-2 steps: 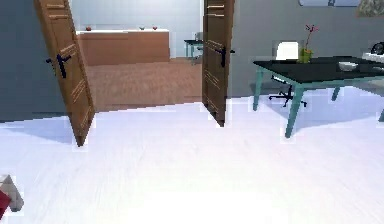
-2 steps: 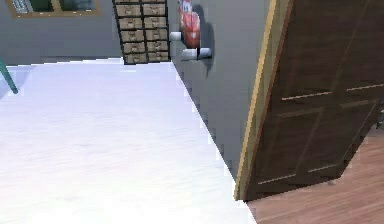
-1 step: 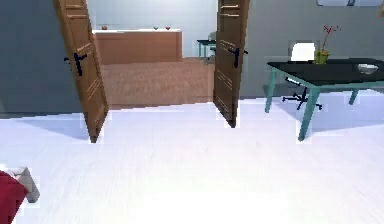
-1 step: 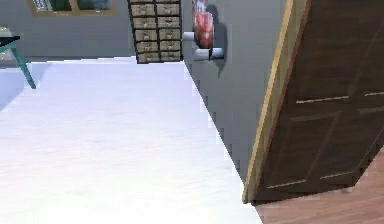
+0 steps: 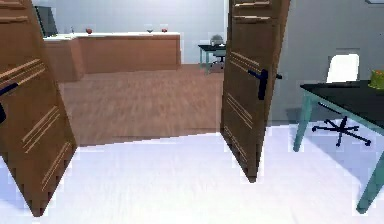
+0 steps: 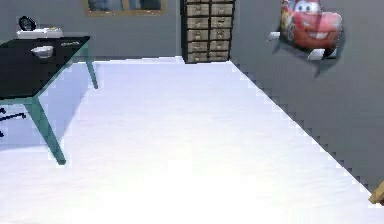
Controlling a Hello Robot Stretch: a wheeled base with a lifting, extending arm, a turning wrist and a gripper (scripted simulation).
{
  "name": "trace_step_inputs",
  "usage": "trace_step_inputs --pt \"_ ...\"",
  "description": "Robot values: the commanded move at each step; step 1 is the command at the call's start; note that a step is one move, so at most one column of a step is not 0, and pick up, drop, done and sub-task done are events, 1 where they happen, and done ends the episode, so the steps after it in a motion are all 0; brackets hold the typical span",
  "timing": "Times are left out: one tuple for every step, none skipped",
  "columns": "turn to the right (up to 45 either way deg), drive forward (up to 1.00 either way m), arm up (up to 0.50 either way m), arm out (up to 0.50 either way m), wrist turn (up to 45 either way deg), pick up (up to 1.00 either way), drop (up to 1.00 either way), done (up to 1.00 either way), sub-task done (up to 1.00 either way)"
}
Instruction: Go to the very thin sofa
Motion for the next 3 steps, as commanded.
trace_step_inputs --pt "0.0 1.0 0.0 0.0 0.0 0.0 0.0 0.0 0.0" --pt "0.0 1.0 0.0 0.0 0.0 0.0 0.0 0.0 0.0" --pt "0.0 0.45 0.0 0.0 0.0 0.0 0.0 0.0 0.0"
